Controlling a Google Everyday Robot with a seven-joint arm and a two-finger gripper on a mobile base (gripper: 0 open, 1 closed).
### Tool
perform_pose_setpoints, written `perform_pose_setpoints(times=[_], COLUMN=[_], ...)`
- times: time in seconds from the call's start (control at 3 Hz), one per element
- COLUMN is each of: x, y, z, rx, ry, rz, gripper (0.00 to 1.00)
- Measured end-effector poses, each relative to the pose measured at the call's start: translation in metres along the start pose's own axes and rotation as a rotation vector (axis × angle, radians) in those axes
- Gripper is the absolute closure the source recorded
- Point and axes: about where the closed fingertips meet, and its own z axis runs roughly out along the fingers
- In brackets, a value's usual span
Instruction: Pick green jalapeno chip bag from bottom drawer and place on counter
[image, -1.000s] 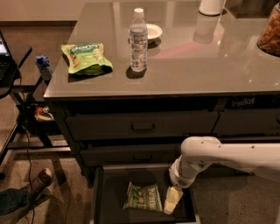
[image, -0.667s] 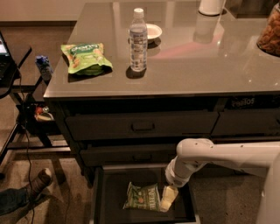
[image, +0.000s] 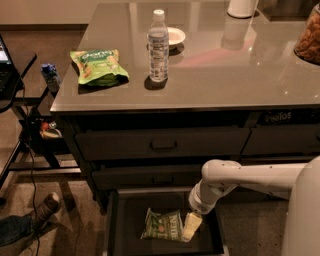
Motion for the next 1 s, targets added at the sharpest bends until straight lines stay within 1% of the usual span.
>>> perform_pose_setpoints(times=[0.33, 0.67, 1.0], x=[0.004, -0.004, -0.016], y=[0.002, -0.002, -0.017], z=[0.014, 0.052, 0.114], rx=[-0.012, -0.027, -0.058], ry=[-0.014, -0.031, -0.053], rz=[0.005, -0.036, -0.066], gripper=[0.0, 0.0, 0.0])
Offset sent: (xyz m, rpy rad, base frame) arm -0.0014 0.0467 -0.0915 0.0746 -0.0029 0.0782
